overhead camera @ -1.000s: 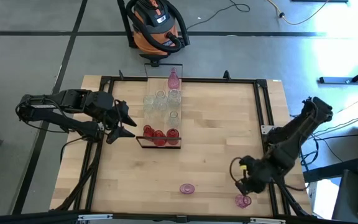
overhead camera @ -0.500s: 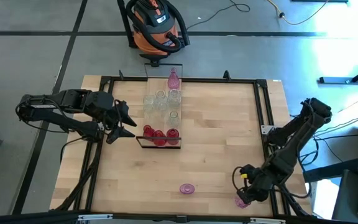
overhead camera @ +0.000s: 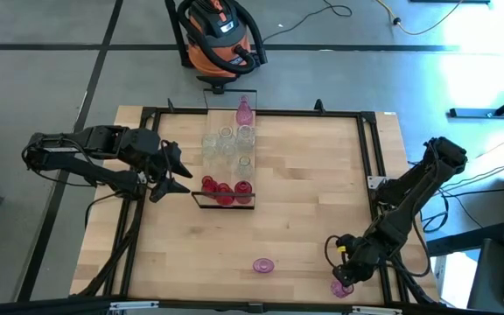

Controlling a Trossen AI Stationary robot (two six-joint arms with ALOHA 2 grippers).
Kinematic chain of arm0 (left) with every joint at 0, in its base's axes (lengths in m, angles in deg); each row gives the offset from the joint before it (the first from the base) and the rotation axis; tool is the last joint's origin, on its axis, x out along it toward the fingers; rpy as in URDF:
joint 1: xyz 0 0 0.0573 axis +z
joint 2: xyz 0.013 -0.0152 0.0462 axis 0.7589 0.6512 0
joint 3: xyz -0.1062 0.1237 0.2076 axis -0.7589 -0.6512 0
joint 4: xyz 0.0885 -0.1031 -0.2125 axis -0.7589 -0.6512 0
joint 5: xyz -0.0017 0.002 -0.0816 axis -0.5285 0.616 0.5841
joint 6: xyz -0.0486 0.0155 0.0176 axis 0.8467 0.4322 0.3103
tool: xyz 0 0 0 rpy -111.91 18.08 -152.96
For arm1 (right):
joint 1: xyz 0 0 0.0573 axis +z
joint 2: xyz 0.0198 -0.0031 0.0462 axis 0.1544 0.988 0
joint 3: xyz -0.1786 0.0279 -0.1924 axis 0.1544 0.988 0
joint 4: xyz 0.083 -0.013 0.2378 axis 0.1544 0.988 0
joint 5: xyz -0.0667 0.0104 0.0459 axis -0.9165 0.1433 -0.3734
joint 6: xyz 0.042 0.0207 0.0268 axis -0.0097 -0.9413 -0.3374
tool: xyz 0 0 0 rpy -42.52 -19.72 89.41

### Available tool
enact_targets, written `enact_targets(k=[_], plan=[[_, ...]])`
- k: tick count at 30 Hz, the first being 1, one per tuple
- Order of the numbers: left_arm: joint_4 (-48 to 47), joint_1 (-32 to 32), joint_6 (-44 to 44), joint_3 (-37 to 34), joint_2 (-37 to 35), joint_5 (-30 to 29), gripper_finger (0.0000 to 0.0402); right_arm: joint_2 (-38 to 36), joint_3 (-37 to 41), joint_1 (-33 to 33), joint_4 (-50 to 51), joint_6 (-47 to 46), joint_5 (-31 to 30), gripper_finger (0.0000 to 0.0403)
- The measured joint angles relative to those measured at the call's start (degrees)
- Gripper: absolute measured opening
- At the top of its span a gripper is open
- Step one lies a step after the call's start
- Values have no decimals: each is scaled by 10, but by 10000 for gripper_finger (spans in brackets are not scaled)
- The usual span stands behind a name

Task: Sort vases onto shelf
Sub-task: Put the purple vase on the shelf

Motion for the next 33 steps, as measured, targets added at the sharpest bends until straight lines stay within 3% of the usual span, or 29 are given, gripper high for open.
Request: enact_targets(k=[10, 16, 33], plan=[[0, 0, 0, 0, 0, -1, 247, 0, 2, 0, -8, 0, -1, 166], [0, 0, -4, 0, 0, -2, 247, -7, -1, 0, -19, 1, -34, 166], [0, 0, -15, 0, 0, -2, 247, -8, -4, 1, -28, 3, -3, 166]])
